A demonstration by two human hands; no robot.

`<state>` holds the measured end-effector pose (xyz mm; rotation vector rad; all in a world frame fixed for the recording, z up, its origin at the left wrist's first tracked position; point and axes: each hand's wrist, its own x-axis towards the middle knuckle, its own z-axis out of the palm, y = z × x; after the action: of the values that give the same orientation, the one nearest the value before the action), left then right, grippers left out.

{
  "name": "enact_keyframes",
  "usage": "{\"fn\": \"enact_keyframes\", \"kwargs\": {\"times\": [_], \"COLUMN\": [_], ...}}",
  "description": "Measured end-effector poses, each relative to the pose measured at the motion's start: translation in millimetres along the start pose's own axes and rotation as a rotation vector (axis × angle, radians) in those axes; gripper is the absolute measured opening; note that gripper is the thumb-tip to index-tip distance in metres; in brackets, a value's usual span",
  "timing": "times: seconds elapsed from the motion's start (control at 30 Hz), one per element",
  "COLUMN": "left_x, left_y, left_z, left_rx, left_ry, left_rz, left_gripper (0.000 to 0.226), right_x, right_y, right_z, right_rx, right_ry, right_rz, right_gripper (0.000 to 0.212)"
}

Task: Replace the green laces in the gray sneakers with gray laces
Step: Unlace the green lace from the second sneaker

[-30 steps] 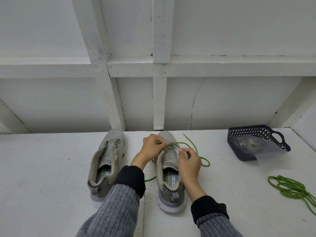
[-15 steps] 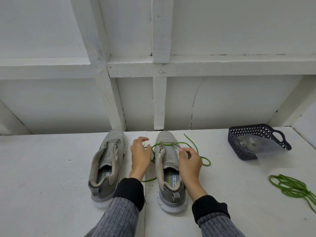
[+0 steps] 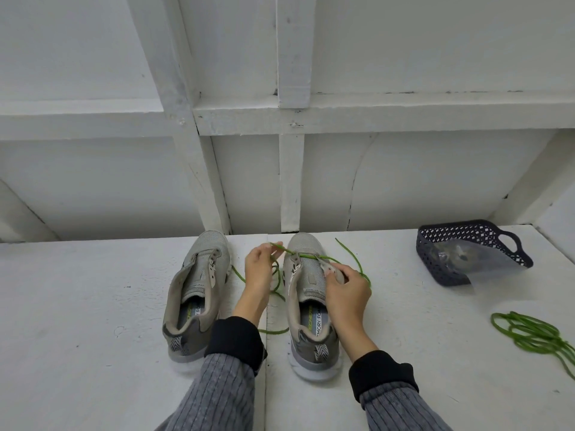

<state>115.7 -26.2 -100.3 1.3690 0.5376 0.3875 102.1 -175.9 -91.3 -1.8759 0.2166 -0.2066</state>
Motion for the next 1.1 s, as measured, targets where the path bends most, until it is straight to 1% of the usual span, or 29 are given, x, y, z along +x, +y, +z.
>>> {"fn": "enact_keyframes", "kwargs": {"times": [0.03,0.07,0.1,0.13,0.17,0.23,0.27,0.3,0.37,0.43,0.47,0.53,0.57,0.6,0.63,0.67,0.73,0.77,0.83,0.87,0.9,0.93,0.97,1.0,1.07,1.1], "left_x": [-0.7,0.0,2.3,3.6,4.5,4.3,5.9,7.3,10.2,11.8,12.6,12.0,11.3,12.3,12.5,12.3,8.6,7.3,6.3,8.3,11.2,13.5,15.3,16.5,15.5,15.4], "left_y": [5.5,11.3,15.9,20.1,21.5,17.2,11.6,6.3,-1.6,-6.0,-8.2,-10.4,-9.7,-10.3,-10.0,-10.4,-8.5,-7.2,-2.1,1.5,4.7,6.8,6.6,4.3,-3.6,-8.3], "left_z": [-1.2,-3.4,-6.8,-10.5,-15.3,-25.7,-30.5,-34.0,-33.6,-26.0,-21.3,-12.4,-8.7,-6.1,-4.0,-2.3,0.7,1.7,0.8,-2.8,-8.3,-15.9,-23.6,-30.0,-38.9,-40.2], "left_rx": [-0.156,-0.244,-0.258,-0.185,-0.043,0.303,0.445,0.538,0.624,0.697,0.769,0.910,0.927,0.897,0.816,0.705,0.459,0.292,-0.162,-0.366,-0.488,-0.472,-0.354,-0.187,0.146,0.260], "left_ry": [0.036,0.084,0.128,0.160,0.170,0.125,0.094,0.059,-0.063,-0.190,-0.223,-0.197,-0.170,-0.154,-0.144,-0.137,-0.088,-0.049,0.040,0.110,0.180,0.231,0.254,0.248,0.158,0.088], "left_rz": [-0.034,-0.033,-0.001,0.047,0.093,0.194,0.214,0.214,0.221,0.286,0.320,0.344,0.349,0.346,0.338,0.308,0.190,0.114,-0.044,-0.100,-0.124,-0.123,-0.099,-0.059,0.048,0.099], "left_gripper": [0.021,0.024,0.025,0.026,0.026,0.022,0.019,0.018,0.013,0.009,0.009,0.016,0.015,0.011,0.008,0.010,0.011,0.010,0.009,0.010,0.014,0.019,0.022,0.022,0.018,0.015], "right_x": [-0.8,-1.1,-1.5,-1.3,-1.5,-1.8,-2.0,-2.1,-2.1,-1.3,-1.0,-0.6,-0.6,-0.4,-0.2,0.1,0.4,0.3,-0.4,-0.5,-0.7,-0.7,-0.5,0.0,0.9,0.8], "right_y": [-0.4,-0.1,0.5,1.6,1.9,1.9,1.6,1.3,1.0,2.1,2.6,2.9,3.2,3.2,3.4,3.4,3.7,3.4,3.7,4.1,4.5,4.6,4.6,4.3,3.9,3.7], "right_z": [-0.5,-0.6,-1.0,-1.1,-0.9,-0.2,0.0,-0.1,-0.4,-0.3,0.1,0.8,1.0,1.2,1.1,0.9,0.6,0.1,-0.7,-0.6,-0.6,-0.4,-0.2,0.3,0.9,0.7], "right_rx": [0.005,0.012,0.019,0.025,0.035,0.053,0.060,0.066,0.076,0.075,0.075,0.075,0.074,0.076,0.076,0.074,0.062,0.060,0.069,0.077,0.077,0.072,0.064,0.059,0.056,0.056], "right_ry": [0.017,0.033,0.048,0.061,0.071,0.072,0.065,0.055,0.034,0.012,0.001,-0.016,-0.021,-0.024,-0.025,-0.026,-0.022,-0.016,-0.009,-0.008,-0.008,-0.008,-0.011,-0.016,-0.029,-0.034], "right_rz": [0.006,0.013,0.017,0.021,0.023,0.033,0.034,0.031,0.027,0.018,0.017,0.015,0.015,0.013,0.011,0.007,0.000,-0.002,0.000,0.003,0.002,-0.004,-0.013,-0.020,-0.026,-0.025], "right_gripper": [0.019,0.019,0.019,0.019,0.019,0.020,0.020,0.020,0.020,0.019,0.019,0.020,0.020,0.019,0.019,0.019,0.018,0.017,0.017,0.018,0.017,0.017,0.016,0.016,0.015,0.015]}}
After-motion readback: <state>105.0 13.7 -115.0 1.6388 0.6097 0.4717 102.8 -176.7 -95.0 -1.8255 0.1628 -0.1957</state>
